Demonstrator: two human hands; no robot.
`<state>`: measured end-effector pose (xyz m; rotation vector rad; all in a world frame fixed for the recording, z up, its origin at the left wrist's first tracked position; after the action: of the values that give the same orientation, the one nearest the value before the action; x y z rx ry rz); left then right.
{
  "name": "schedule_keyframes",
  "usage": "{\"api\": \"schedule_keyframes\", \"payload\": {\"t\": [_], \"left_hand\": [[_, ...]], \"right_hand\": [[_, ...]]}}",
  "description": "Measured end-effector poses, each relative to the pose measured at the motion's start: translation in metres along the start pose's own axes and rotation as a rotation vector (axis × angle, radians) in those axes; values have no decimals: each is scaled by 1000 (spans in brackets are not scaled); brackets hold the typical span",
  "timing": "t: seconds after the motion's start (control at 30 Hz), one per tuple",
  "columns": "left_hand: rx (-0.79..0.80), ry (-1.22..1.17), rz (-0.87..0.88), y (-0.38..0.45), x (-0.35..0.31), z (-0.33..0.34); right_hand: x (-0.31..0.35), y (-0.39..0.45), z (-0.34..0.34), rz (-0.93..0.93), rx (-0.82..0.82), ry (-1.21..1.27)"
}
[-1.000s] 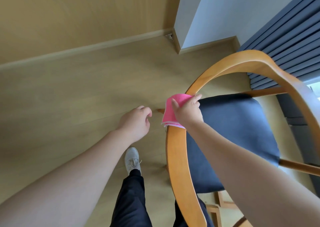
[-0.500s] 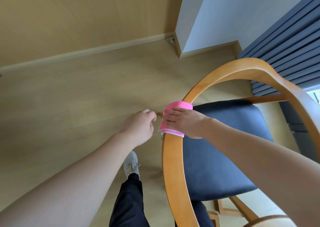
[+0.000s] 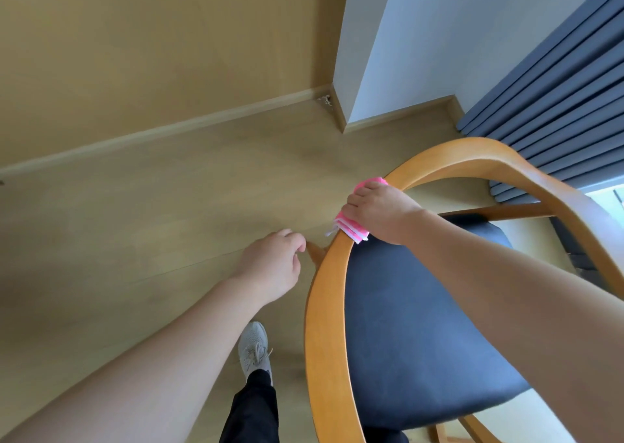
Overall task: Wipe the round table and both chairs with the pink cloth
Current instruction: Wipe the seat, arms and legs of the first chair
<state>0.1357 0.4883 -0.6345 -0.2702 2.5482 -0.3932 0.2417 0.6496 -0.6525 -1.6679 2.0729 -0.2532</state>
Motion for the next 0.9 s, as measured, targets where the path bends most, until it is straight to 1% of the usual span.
{"api": "schedule_keyframes", "payload": {"t": [0.2,0.3,0.43,0.57,0.73,0.9], "left_hand": [[-36,14,65,33,-19,-11],[-75,41,69,49,-27,-15],[-112,86,71,69,-40,-17],[-147,145,116,92,-60,-20],[-206,142,204,126,-93,-31],[-249,128,282,164,-120,-43]], "right_hand": [[-39,-4,-10,90,-31,-35],[-58,-7,-16,140,-44,7],[-89,-12,-14,221,-22,52],[-129,-25,-2,326,-7,197],[-168,-38,15,377,28,370],[-193,-47,30,408,16,528]]}}
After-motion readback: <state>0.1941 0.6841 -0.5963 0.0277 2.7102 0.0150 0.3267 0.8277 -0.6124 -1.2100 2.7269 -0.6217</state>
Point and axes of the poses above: each hand's wrist, its own y-axis towards the middle knuckle, its own z-axis out of the palm, x = y × z, the point moved 5 cm from there along y, towards the middle knuckle, and after that the axes turned 11 degrees about z, right-handed, at the moved point
